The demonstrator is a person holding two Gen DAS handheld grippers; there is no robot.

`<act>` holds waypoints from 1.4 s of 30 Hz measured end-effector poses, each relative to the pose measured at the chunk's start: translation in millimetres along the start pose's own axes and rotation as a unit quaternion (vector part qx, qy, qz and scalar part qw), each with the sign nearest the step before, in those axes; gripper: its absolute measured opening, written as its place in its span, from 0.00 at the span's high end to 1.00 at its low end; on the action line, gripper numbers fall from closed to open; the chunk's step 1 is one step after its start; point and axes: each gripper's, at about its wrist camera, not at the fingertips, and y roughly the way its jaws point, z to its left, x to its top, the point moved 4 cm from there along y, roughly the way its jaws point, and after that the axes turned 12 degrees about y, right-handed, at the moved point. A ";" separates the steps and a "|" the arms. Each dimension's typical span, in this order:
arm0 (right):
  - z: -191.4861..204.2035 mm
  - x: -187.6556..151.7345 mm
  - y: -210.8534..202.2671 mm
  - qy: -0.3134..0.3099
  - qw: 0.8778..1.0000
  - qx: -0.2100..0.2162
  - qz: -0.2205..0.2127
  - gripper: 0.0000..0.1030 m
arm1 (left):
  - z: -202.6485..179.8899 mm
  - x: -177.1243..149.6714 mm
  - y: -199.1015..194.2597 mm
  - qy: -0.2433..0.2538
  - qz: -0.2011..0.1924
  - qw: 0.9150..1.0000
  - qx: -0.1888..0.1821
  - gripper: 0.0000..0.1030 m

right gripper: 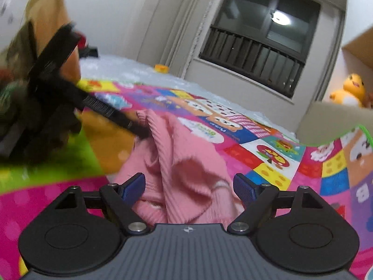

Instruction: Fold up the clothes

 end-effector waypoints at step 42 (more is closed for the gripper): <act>35.6 -17.6 -11.7 0.101 0.980 0.157 0.071 0.75 | -23.5 18.2 -51.8 -0.137 -0.033 0.973 -0.181 0.37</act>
